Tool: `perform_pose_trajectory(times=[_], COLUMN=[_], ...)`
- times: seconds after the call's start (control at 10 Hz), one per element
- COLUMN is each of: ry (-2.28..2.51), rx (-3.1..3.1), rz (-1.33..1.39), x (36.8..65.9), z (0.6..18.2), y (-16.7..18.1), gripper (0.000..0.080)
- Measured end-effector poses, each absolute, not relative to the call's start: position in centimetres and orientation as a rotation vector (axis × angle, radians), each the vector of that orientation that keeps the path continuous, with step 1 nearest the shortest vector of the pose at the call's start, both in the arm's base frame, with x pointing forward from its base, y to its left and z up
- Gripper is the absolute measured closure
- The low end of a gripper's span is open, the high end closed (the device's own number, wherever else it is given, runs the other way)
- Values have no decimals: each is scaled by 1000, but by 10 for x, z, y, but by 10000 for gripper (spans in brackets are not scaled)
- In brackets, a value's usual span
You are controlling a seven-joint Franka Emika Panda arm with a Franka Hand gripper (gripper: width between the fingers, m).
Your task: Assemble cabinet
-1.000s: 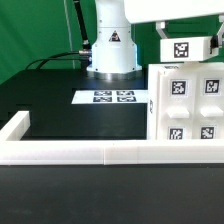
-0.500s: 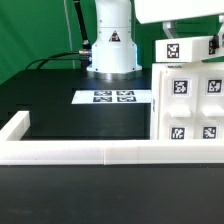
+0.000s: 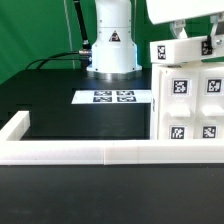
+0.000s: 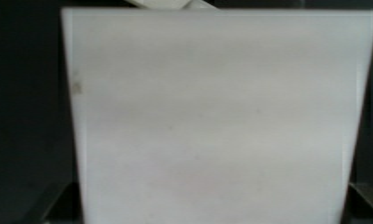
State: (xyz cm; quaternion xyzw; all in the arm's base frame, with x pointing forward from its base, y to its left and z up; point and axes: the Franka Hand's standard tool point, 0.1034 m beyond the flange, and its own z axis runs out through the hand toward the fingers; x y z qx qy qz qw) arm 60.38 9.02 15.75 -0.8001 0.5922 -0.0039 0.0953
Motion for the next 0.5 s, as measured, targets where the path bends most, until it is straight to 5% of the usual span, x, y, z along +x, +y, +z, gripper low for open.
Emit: perform_pose_trajectory(times=[0.5], ry=[2211], rx=[-1945], rz=[65], x=[604], z=[155], y=[94], gripper=[238])
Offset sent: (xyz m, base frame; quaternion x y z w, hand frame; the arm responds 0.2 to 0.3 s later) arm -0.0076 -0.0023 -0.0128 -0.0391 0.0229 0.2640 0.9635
